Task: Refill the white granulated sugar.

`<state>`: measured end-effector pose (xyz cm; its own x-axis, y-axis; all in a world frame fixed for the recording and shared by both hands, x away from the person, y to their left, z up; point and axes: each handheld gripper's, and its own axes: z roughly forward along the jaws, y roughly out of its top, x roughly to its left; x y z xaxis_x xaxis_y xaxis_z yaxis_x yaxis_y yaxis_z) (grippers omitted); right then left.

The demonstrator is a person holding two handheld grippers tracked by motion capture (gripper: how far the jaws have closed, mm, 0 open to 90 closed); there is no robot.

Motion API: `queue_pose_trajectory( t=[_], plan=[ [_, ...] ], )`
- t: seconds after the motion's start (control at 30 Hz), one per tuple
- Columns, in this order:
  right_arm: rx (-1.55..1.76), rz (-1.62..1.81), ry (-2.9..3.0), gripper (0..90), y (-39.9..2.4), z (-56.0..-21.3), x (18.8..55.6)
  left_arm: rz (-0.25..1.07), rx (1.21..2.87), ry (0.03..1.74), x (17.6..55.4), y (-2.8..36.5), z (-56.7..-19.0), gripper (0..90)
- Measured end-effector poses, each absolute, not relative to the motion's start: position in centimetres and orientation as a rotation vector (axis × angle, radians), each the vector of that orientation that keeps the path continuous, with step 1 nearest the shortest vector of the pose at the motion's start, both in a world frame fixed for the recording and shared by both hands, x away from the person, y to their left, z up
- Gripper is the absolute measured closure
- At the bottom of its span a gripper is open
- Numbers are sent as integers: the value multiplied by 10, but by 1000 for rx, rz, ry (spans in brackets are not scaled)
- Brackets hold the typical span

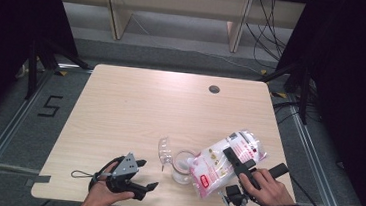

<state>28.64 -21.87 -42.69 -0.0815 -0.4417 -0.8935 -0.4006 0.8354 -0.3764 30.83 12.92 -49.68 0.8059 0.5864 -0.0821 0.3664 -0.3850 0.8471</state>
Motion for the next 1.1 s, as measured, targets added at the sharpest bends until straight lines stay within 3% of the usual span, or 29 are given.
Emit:
queue_pose_trajectory(
  t=[1.1],
  plan=[
    [-672, -27, 1689, 593, -219, -426, 287, 284, 2008, 707, 308, 129, -497, 165]
  ],
)
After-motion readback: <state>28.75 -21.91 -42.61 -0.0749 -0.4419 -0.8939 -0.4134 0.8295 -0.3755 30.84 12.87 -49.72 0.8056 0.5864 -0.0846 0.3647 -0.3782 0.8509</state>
